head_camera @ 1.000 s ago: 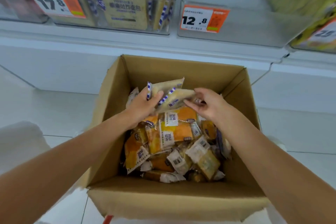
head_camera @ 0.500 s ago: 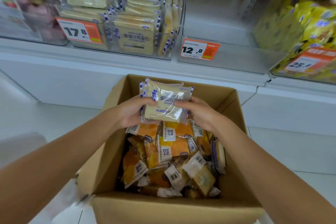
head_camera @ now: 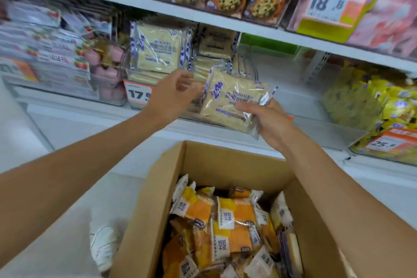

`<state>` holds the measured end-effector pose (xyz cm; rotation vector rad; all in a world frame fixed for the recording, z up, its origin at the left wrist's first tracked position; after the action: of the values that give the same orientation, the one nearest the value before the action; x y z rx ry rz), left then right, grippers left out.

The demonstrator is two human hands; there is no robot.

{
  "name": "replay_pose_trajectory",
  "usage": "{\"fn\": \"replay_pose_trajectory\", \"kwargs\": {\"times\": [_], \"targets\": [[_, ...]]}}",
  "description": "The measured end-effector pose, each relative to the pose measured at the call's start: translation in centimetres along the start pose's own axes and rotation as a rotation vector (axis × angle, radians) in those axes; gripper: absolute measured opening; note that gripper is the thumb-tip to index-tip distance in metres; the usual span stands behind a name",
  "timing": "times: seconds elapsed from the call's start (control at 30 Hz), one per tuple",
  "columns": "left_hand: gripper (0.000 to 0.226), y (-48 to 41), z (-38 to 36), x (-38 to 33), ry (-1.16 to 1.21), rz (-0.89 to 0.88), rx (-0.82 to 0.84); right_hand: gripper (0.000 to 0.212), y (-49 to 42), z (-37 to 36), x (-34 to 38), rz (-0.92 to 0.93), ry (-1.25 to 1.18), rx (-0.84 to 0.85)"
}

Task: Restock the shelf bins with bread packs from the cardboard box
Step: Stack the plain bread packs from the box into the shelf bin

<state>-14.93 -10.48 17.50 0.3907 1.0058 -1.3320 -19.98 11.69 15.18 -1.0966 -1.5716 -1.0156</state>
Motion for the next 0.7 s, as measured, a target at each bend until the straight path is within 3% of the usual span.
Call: {"fn": "replay_pose_trajectory", "kwargs": {"times": [0.13, 0.2, 0.27, 0.3, 0.33, 0.4, 0.43, 0.57, 0.6, 0.63, 0.7], "targets": [[0.03, -5.9, 3.6, 1.7, -0.42, -0.135, -0.234, 0.047, -4.8, -2.5, 2.4, 0.009, -0.092, -0.068], [0.031, -8.4, 3.9, 2.8, -0.524, -0.188, -0.259, 0.065, -8.0, -3.6, 3.0, 0.011, -0.092, -0.097], [0.031, -10.1, 3.6, 3.7, -0.561, -0.25, -0.258, 0.1, -11.6, -4.1, 3.1, 0.028, -0.068, -0.133], [0.032, -10.7, 3.3, 4.2, -0.557, -0.281, -0.249, 0.101, -13.3, -4.4, 3.3, 0.015, -0.015, -0.137], [0.033, -11.1, 3.2, 4.6, -0.544, -0.305, -0.244, 0.081, -14.8, -4.9, 3.5, -0.001, 0.019, -0.124], [0.036, -11.3, 3.1, 5.2, -0.51, -0.332, -0.25, 0.022, -17.5, -5.5, 4.3, -0.016, 0.056, -0.107], [0.036, -11.4, 3.2, 5.4, -0.497, -0.339, -0.259, 0.009, -18.9, -5.4, 4.6, -0.009, 0.095, -0.131], [0.034, -11.5, 3.2, 5.8, -0.491, -0.342, -0.271, 0.014, -23.4, -4.9, 5.3, 0.097, 0.229, -0.212], [0.033, -11.5, 3.2, 5.9, -0.484, -0.342, -0.271, 0.021, -23.9, -5.0, 5.0, 0.098, 0.264, -0.219], [0.032, -11.4, 3.2, 5.9, -0.484, -0.344, -0.272, 0.044, -24.1, -5.4, 4.8, 0.097, 0.295, -0.22], [0.031, -11.4, 3.2, 6.0, -0.493, -0.344, -0.277, 0.122, -24.1, -5.7, 4.7, 0.154, 0.359, -0.265]]}}
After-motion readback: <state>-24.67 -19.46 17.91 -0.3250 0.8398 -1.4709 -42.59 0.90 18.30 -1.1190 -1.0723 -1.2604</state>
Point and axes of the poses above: each hand's wrist, its own y-axis away from the middle knuckle, its own z-axis out of the back of the hand, x = y × z, the point moved 7 cm from there along -y, towards the middle knuckle, and after that the axes turned 12 degrees about -y, right-handed, at the moved point
